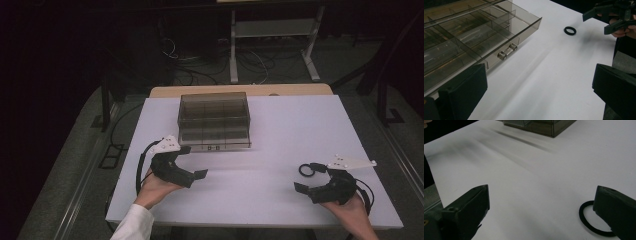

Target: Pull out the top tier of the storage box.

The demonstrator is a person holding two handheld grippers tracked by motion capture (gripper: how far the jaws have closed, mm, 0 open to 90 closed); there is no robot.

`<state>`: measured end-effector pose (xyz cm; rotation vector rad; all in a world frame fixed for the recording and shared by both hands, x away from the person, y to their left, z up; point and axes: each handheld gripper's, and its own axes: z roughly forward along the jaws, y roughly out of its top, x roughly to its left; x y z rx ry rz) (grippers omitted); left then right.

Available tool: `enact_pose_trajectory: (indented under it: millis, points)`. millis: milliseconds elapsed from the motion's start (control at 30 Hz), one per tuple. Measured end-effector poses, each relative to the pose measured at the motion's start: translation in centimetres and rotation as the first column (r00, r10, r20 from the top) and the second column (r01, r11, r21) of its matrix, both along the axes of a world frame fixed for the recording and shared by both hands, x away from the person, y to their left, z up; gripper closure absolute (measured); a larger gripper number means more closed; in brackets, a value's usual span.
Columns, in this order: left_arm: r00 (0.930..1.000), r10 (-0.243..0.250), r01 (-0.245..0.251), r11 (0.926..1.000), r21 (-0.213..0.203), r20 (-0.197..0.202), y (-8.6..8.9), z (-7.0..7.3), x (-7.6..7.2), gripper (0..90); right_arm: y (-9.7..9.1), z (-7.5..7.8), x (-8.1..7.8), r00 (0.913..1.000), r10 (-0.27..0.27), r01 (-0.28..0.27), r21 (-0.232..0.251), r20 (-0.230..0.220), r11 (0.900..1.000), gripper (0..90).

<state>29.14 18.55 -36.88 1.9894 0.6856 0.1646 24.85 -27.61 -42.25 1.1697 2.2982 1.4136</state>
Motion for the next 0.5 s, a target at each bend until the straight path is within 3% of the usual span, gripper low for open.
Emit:
enact_pose_trajectory:
  millis: [500]
  points:
    - [0.9994, 0.032, -0.032, 0.9991, -0.026, -0.012, 1.5, -2.1, -1.5, 0.0, 0.1, 0.0, 0.0, 1.0, 0.002, -0.002, -0.004, -0.002, 1.0, 0.3]
